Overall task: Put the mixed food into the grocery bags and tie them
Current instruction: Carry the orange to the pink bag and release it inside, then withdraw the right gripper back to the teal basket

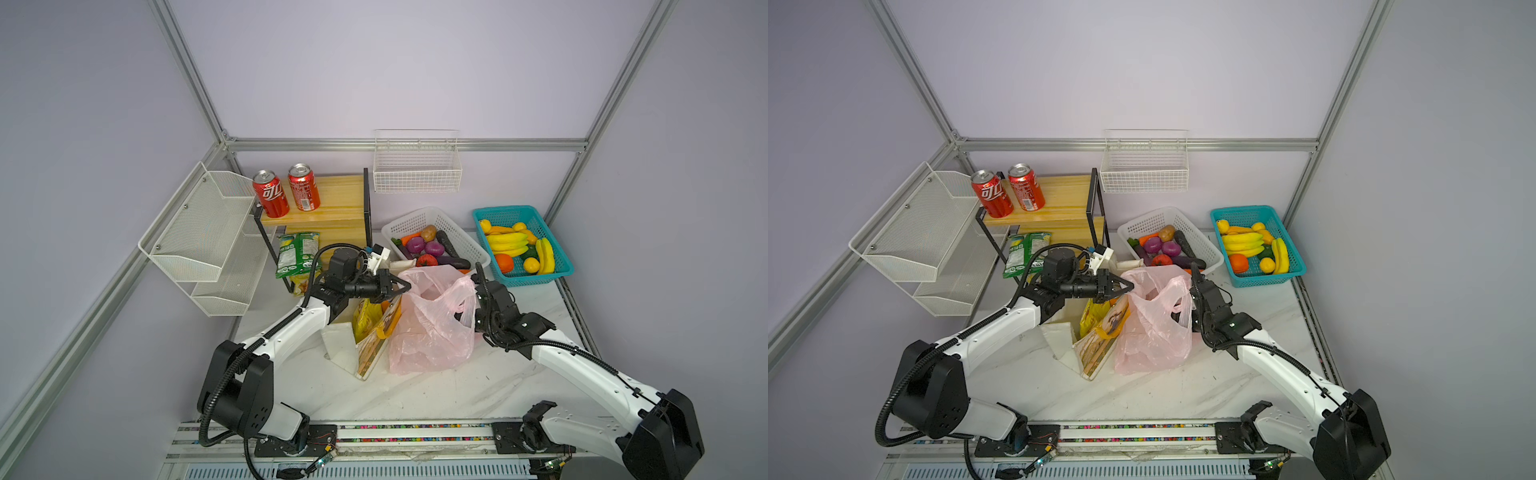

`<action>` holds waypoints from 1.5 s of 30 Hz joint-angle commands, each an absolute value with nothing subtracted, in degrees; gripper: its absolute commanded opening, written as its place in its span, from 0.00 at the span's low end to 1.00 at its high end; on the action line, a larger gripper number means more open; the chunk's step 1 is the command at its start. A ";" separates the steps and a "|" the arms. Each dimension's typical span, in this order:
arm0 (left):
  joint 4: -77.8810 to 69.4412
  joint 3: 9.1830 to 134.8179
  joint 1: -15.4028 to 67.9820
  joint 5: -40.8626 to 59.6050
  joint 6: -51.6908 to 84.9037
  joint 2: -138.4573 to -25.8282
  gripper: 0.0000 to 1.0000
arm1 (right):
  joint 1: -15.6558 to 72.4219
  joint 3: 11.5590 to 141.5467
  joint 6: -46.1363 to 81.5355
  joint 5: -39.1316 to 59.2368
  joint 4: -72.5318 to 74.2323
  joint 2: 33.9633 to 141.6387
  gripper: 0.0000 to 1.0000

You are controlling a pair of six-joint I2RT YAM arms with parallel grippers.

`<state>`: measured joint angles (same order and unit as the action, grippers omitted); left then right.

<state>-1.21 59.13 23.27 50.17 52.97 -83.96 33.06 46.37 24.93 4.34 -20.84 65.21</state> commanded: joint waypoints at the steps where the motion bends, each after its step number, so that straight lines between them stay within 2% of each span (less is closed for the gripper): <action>1: -3.03 57.19 22.94 50.82 53.00 -82.52 0.00 | 33.31 47.74 23.71 4.31 -23.81 64.74 0.68; 10: -2.98 57.26 22.94 50.77 52.92 -82.42 0.00 | 33.23 52.46 23.38 2.82 -29.83 60.99 0.78; 26: -2.33 56.60 22.33 48.62 53.25 -82.09 0.00 | 33.13 58.31 26.43 7.09 -36.28 46.32 0.75; 32: -2.75 56.16 21.70 47.81 53.68 -81.54 0.00 | 31.91 62.49 26.53 -6.91 -41.49 47.28 0.75; 36: -3.66 56.03 21.62 48.31 54.61 -81.65 0.00 | 23.94 63.98 23.71 -10.36 -40.36 50.90 0.74; 40: -4.61 55.72 21.62 48.79 55.35 -81.60 0.00 | 9.03 64.55 18.43 -1.35 -35.46 55.40 0.74; 45: -6.37 55.55 21.60 49.77 56.69 -81.98 0.00 | 1.10 65.40 18.84 0.56 -23.57 66.38 0.76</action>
<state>-2.94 57.41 22.13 48.71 55.33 -83.66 2.96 64.14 20.14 -1.52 -31.83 61.54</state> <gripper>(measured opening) 0.047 0.758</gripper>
